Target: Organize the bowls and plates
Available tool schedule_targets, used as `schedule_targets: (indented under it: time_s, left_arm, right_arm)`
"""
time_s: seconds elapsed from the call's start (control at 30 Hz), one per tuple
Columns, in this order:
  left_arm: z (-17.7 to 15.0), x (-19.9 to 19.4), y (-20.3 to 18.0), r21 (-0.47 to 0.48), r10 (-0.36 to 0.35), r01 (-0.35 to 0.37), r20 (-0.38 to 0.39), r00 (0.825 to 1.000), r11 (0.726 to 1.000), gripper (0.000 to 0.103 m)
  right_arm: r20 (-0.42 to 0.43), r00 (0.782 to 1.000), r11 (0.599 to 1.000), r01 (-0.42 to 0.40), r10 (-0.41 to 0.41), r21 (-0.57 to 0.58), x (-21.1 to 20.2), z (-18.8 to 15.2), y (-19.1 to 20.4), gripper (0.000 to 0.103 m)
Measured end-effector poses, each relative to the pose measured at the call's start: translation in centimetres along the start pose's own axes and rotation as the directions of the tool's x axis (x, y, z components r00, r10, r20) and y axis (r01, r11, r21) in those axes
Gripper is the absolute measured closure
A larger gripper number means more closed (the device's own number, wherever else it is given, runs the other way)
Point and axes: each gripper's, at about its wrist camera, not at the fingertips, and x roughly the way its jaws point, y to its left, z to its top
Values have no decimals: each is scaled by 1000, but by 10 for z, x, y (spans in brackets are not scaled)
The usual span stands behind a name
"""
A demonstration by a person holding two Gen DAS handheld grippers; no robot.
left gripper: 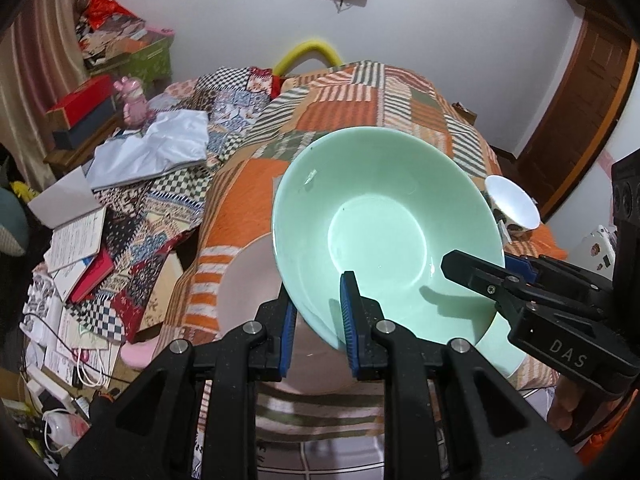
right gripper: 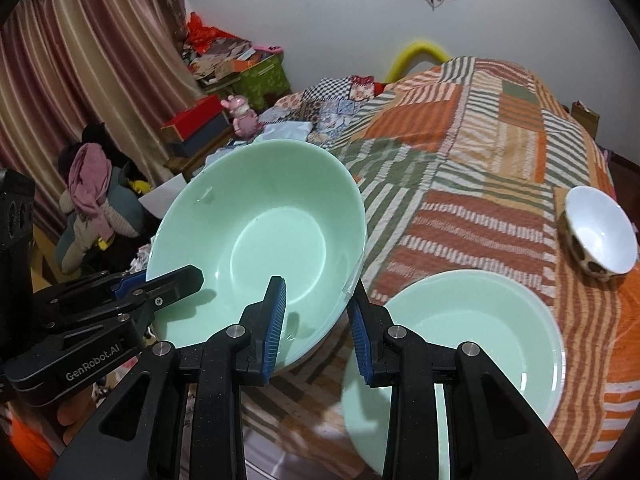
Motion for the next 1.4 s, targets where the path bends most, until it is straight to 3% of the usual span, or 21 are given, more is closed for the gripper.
schedule_targets:
  time_s: [0.67,1.4]
  left_arm:
    - [-35,42,46,-99,-4,-8,-121,993,995,82]
    - [-38,62,51,-105,20,-36,-158,987,994,82]
  right_arm:
    - [-147,989,1000,-19,19,0,49,-18,15,75]
    - [-151,989,999,-16,10,-44,41,-18,8,74]
